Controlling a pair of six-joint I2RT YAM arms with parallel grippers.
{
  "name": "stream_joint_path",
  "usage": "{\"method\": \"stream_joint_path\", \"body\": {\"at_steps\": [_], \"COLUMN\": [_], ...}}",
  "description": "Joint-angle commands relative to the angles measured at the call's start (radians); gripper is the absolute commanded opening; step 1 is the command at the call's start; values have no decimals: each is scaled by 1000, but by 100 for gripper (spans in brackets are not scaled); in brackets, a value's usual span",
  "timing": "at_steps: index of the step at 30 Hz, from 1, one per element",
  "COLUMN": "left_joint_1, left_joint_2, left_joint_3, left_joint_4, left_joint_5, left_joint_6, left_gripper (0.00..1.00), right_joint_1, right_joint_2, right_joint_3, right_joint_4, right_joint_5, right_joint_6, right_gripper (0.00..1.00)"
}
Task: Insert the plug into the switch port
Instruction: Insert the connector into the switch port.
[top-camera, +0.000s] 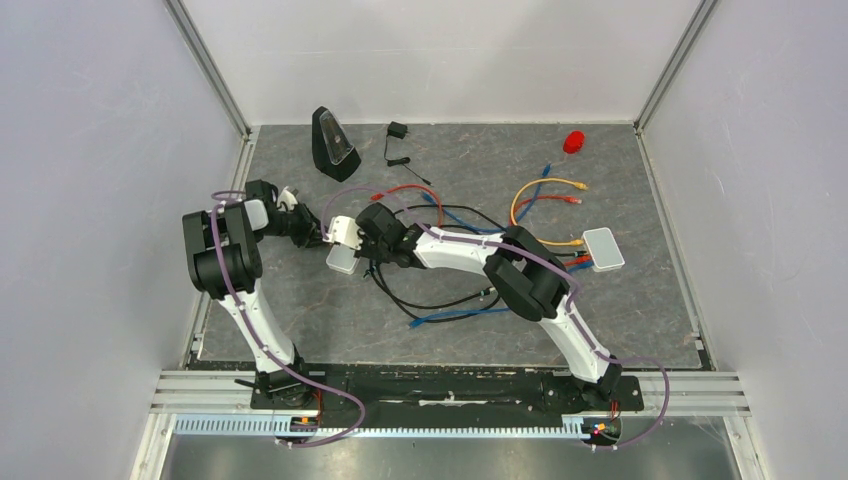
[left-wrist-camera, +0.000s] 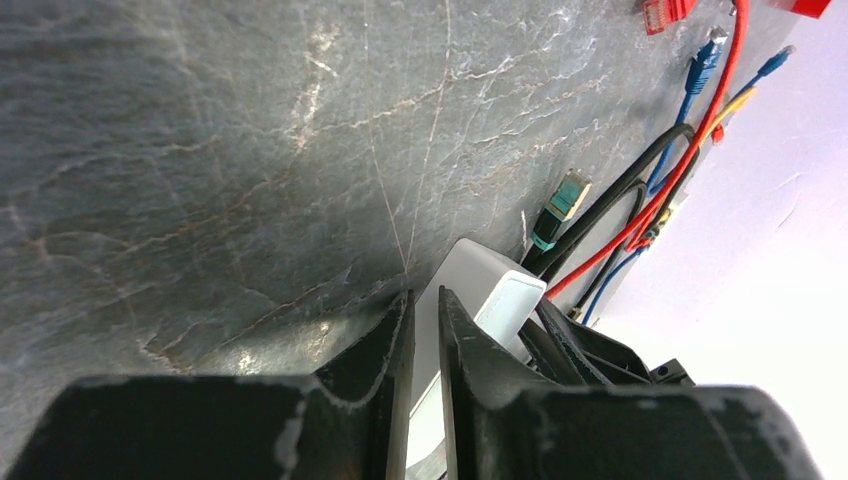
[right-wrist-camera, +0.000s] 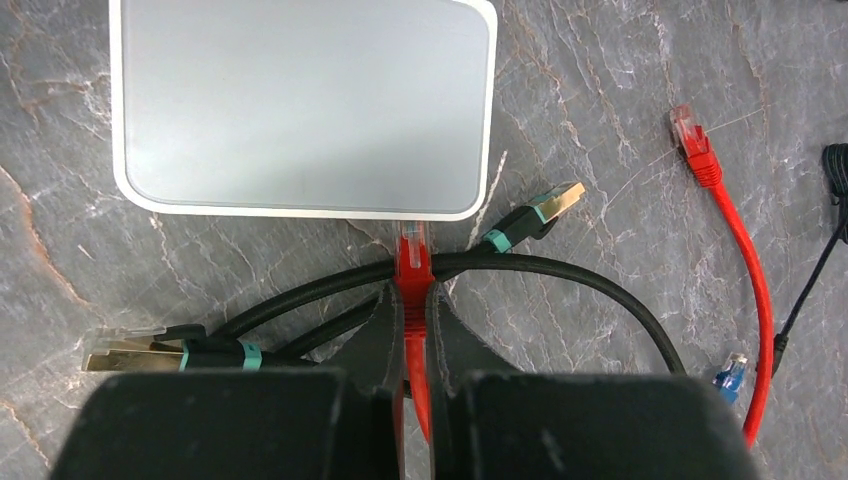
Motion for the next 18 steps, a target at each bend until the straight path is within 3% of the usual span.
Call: {"method": "stream_joint_path", "body": {"at_steps": [1,8,12,18], "left_joint_1": [-59,-94,-97,-98], "left_joint_2": [-7,-51,-78,-110], "left_joint_3": [-88,-157,-182,-217], "left_joint_4": [-4,35,44,59], "left_joint_5": [136,143,142,143], "left_joint_6": [-29,-55,-75,-91], "left_gripper": [21,20,20,19], "right_joint_1": [20,25,43,72], "right_joint_2": [-13,12,13,-19], "right_joint_3": [-14,59,72,-39], "right_joint_4": [143,117,89,218], "right_joint_5": [-139,-87,39,75], "right_joint_6": [25,111,123,30], "right_gripper": [0,0,0,0]}}
